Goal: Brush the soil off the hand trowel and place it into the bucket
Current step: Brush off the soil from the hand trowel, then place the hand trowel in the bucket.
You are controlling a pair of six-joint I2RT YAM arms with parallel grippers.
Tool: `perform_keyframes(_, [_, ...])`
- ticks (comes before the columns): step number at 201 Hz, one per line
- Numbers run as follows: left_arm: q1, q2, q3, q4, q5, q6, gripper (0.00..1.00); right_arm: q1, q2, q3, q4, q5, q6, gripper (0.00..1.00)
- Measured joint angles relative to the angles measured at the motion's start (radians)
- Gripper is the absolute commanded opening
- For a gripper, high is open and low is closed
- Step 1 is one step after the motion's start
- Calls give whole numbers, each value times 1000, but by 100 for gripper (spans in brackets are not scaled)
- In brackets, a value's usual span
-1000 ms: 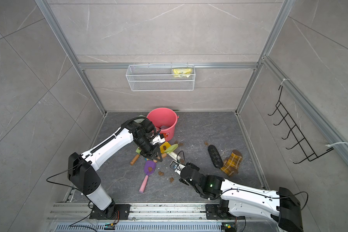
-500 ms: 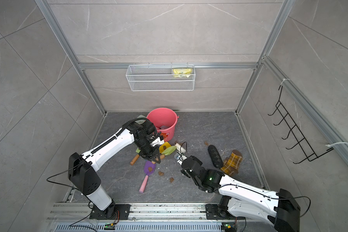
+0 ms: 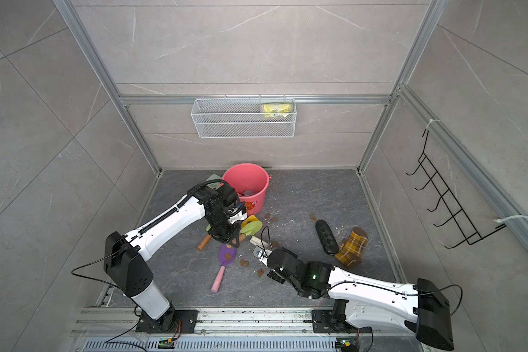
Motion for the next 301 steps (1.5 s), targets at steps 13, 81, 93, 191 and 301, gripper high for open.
perform_keyframes(13, [-17, 2, 0, -7, -26, 0, 0, 0, -5, 5, 11, 2, -8, 0])
perform_keyframes(81, [-58, 11, 3, -14, -90, 5, 0, -81, 3, 16, -5, 66, -11, 0])
perform_keyframes(93, [-58, 11, 6, -16, -86, 7, 0, -122, 3, 16, -8, 75, 2, 0])
perform_keyframes(191, [38, -61, 62, 7, -22, 16, 0, -296, -41, 34, -51, 47, 113, 0])
perform_keyframes(301, [129, 221, 591, 20, -351, 8, 9, -301, -58, 94, -64, -7, 116, 0])
